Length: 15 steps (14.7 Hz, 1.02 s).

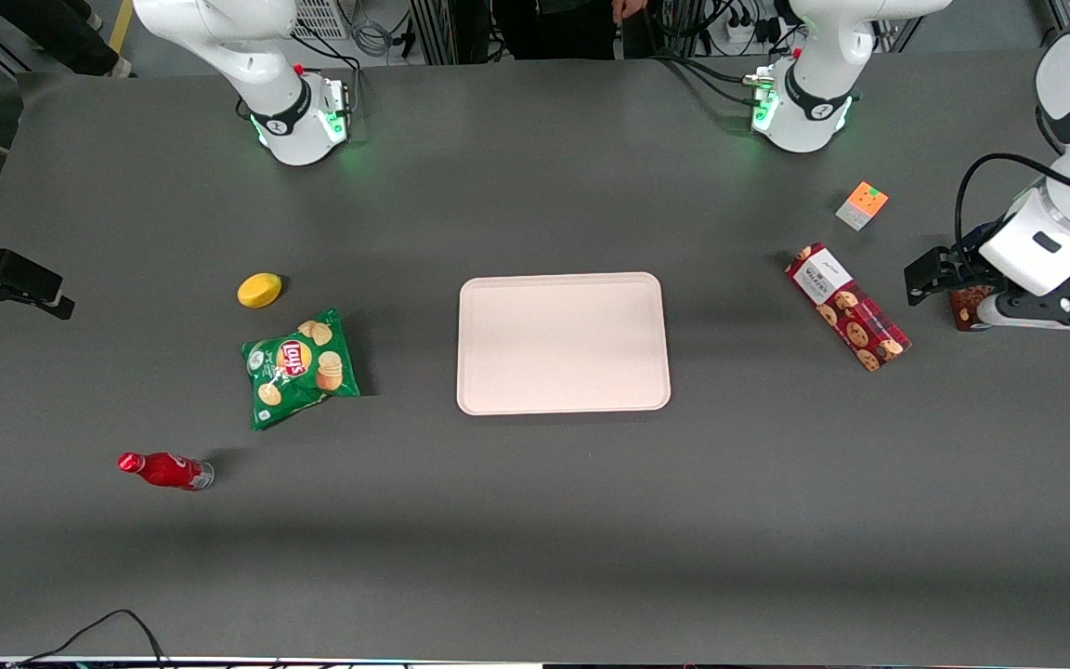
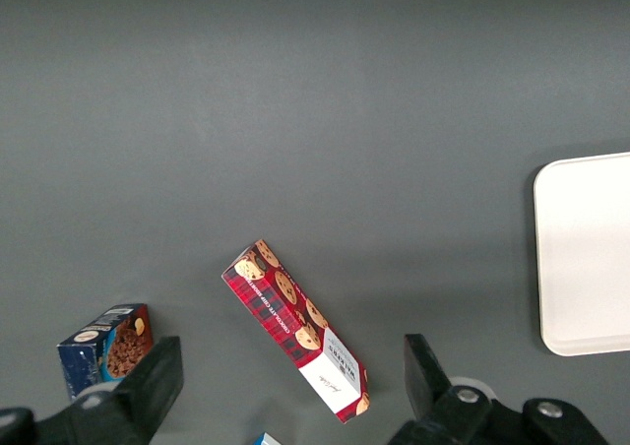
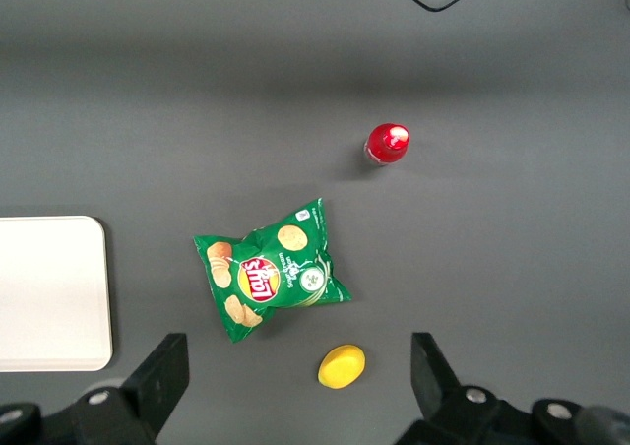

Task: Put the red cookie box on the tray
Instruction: 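Move the open left gripper toward the red plaid shortbread box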

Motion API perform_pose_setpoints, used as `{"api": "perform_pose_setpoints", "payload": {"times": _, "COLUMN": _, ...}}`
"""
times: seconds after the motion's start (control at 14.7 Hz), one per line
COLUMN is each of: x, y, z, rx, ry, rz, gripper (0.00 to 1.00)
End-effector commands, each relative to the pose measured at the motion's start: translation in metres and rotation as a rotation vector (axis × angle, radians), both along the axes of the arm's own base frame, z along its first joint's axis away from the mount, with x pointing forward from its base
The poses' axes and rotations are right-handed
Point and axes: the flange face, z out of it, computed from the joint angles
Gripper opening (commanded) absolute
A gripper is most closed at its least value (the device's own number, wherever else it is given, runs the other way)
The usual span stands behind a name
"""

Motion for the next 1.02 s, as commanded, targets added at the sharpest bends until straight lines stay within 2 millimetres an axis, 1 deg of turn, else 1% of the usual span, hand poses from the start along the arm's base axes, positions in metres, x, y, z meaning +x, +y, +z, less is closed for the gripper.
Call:
{"api": "perform_pose_setpoints", "payload": {"times": 0.0, "x": 0.003, "y": -0.005, "z": 0.007, "rx": 0.011, "ry": 0.002, "rz": -0.007, "gripper": 1.0}}
{"api": "perform_pose_setpoints", "payload": {"times": 0.48, "x": 0.002, "y": -0.005, "z": 0.006, "rx": 0.011, "ry": 0.008, "rz": -0.008, "gripper": 1.0}}
{"api": "perform_pose_setpoints", "payload": {"times": 0.95, "x": 0.003, "y": -0.002, "z": -0.007, "rx": 0.01, "ry": 0.031, "rz": 0.003, "gripper": 1.0}}
